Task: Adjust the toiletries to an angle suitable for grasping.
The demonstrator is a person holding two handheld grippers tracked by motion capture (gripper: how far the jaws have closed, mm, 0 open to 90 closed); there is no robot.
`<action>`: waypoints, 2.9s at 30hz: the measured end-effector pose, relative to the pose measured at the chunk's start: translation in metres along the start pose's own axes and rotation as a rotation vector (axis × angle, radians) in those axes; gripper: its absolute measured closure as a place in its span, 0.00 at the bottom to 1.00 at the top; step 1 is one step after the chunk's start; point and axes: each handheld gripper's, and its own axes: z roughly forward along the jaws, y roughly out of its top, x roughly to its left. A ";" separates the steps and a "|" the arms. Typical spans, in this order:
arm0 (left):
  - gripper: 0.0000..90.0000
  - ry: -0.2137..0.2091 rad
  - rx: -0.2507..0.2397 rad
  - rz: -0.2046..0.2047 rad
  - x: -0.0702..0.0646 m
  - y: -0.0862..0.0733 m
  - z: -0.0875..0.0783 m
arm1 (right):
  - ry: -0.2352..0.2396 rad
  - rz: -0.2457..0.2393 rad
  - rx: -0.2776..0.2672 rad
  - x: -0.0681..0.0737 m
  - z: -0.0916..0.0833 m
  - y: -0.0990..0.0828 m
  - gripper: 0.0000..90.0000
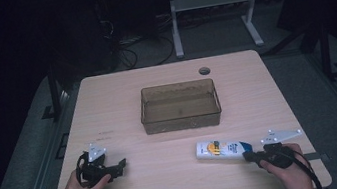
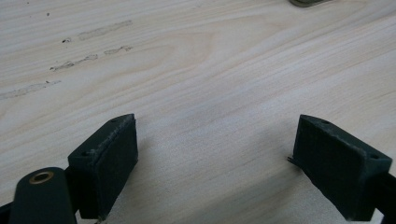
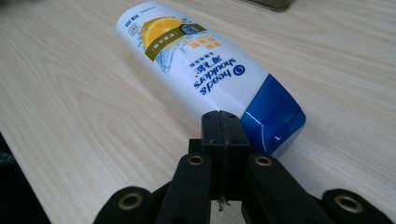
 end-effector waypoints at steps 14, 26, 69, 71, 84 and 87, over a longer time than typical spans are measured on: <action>0.14 0.000 0.000 0.000 0.000 0.000 0.000 | -0.022 0.012 -0.016 -0.010 0.005 0.008 1.00; 0.14 0.000 0.000 0.000 0.000 0.000 0.000 | -0.047 0.013 -0.031 -0.022 0.011 0.015 1.00; 0.14 0.000 0.000 -0.001 0.000 0.000 0.000 | -0.107 0.087 -0.094 -0.052 0.035 0.045 1.00; 0.14 0.000 0.000 -0.001 0.000 0.000 0.000 | -0.106 0.083 -0.098 -0.049 0.033 0.046 1.00; 0.14 0.000 0.000 0.000 0.000 0.000 0.000 | -0.043 0.031 -0.073 -0.021 0.040 0.060 1.00; 0.14 0.000 0.000 0.000 0.000 0.000 0.000 | -0.025 0.026 -0.076 -0.016 0.046 0.064 1.00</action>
